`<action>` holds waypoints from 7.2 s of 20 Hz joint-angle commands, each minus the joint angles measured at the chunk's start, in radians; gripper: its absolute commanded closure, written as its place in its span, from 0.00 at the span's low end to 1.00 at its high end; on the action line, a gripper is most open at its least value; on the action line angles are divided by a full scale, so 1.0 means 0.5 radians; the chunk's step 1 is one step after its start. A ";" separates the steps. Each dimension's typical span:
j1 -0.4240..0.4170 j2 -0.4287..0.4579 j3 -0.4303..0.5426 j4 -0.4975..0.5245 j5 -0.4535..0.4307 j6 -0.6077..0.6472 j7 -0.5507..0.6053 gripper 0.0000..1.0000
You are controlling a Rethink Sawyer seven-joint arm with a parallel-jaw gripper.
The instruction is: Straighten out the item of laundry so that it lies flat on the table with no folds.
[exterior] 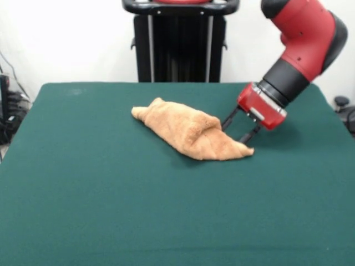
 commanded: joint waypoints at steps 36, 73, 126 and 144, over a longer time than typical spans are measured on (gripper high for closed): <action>-0.243 0.295 0.273 -0.693 0.025 -0.058 0.354 0.00; -0.032 0.964 -0.874 -1.055 0.058 0.584 0.721 0.00; -0.407 0.870 -0.528 -0.689 -0.399 -0.462 0.453 0.00; -0.355 0.762 -0.341 -0.689 -0.384 -0.454 0.476 0.00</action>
